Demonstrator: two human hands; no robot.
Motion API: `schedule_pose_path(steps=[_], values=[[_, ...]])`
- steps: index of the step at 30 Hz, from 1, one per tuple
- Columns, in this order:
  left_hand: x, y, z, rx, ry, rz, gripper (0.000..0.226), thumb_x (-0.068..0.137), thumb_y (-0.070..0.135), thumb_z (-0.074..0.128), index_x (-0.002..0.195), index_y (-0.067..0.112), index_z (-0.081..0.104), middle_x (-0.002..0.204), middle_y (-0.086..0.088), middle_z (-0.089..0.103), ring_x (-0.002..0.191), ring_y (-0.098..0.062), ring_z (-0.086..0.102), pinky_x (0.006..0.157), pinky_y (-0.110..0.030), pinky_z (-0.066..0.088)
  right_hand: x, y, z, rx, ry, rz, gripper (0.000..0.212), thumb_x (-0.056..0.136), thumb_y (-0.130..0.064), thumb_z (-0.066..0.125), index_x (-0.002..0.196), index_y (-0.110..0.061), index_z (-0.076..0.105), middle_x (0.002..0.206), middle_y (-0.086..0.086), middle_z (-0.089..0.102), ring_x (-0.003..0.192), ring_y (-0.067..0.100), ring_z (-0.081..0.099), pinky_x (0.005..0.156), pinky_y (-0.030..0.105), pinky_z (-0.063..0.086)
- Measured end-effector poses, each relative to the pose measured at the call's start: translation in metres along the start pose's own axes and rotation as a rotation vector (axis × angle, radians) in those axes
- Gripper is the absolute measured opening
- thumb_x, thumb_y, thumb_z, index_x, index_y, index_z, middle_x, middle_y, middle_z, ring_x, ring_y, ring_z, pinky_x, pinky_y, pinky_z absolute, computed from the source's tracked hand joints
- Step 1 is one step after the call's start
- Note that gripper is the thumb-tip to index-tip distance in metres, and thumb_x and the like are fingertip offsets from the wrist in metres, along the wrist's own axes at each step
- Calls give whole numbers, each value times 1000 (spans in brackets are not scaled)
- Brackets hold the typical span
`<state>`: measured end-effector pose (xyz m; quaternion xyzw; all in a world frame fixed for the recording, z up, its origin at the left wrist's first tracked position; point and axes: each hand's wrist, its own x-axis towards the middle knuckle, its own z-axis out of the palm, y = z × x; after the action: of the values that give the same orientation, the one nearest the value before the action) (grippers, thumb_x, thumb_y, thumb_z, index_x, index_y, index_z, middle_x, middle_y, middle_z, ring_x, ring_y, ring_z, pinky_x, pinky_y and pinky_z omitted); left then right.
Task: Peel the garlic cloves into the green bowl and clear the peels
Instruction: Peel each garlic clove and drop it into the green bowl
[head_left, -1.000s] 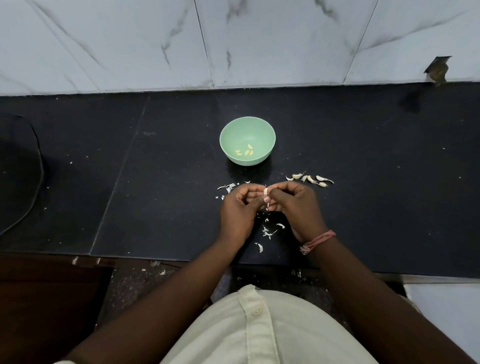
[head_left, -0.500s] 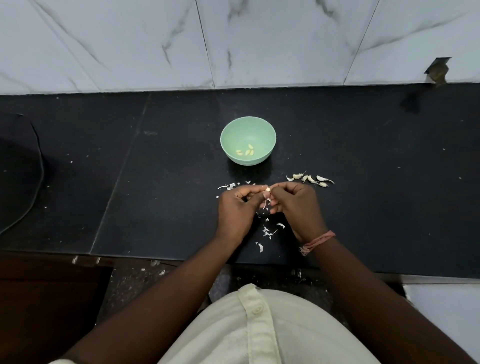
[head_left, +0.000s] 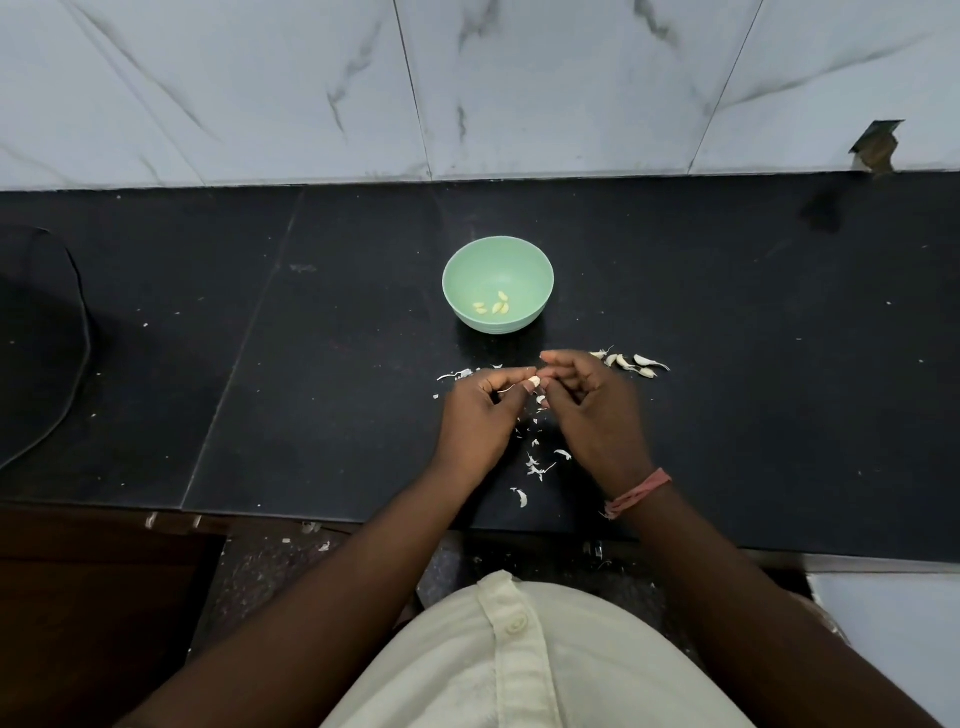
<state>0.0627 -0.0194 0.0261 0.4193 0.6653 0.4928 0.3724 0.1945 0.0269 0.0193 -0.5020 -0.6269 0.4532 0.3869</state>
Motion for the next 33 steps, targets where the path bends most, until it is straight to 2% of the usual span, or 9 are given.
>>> schedule_pose_path(steps=[4, 7, 10, 12, 15, 23, 28, 33], values=[[2, -1, -2, 41, -6, -6, 18, 88, 14, 74, 106, 17, 77, 86, 4, 76, 76, -8, 67, 82, -46, 59, 3, -4, -1, 38, 17, 49, 20, 88, -3, 69, 101, -19, 68, 80, -5, 71, 75, 9, 67, 76, 35, 58], [0, -1, -3, -17, 34, -50, 12, 85, 12, 77, 96, 15, 72, 80, -5, 72, 73, -15, 67, 76, -48, 60, 3, -6, -2, 38, -2, 69, 21, 86, -3, 69, 99, -19, 65, 80, -3, 70, 74, 10, 67, 76, 37, 59], [-3, 1, -4, -166, 32, -104, 11, 86, 6, 76, 94, 5, 69, 79, -12, 71, 68, -18, 67, 72, -42, 59, 3, -5, 0, 63, -39, 91, 20, 84, -2, 70, 99, -15, 64, 83, 4, 70, 78, 23, 69, 78, 49, 60], [-4, 3, -2, -285, 28, -137, 9, 87, 1, 72, 95, 2, 69, 76, -10, 70, 65, -16, 67, 65, -31, 58, 3, -5, 0, 87, -59, 102, 19, 86, -1, 70, 100, -12, 64, 85, 8, 71, 79, 26, 70, 78, 51, 60], [-5, 6, 2, -417, 39, -195, 8, 89, -5, 68, 96, 0, 67, 73, -9, 70, 62, -15, 69, 61, -21, 55, 4, -7, 0, 118, -74, 120, 17, 87, 2, 69, 102, -5, 63, 86, 11, 70, 74, 15, 67, 78, 47, 60], [-1, 6, 5, -514, 90, -262, 10, 88, -6, 69, 97, -4, 66, 78, -17, 68, 66, -25, 68, 61, -23, 56, 7, -8, 2, 157, -72, 170, 15, 88, 2, 69, 97, -8, 64, 86, 14, 71, 75, 18, 69, 73, 41, 61], [1, 4, 4, -486, 78, -256, 9, 87, -5, 70, 95, -2, 67, 73, -10, 69, 63, -17, 68, 62, -21, 56, 7, -7, 8, 103, -21, 174, 20, 85, -2, 73, 91, -18, 62, 79, 3, 70, 73, 16, 70, 74, 48, 62], [2, 3, 2, -461, 56, -234, 9, 88, -4, 70, 94, 2, 67, 71, -4, 68, 62, -11, 66, 66, -21, 57, 7, -11, 17, 56, 47, 170, 23, 82, -4, 73, 87, -20, 58, 76, 5, 68, 68, 27, 72, 70, 48, 61]])
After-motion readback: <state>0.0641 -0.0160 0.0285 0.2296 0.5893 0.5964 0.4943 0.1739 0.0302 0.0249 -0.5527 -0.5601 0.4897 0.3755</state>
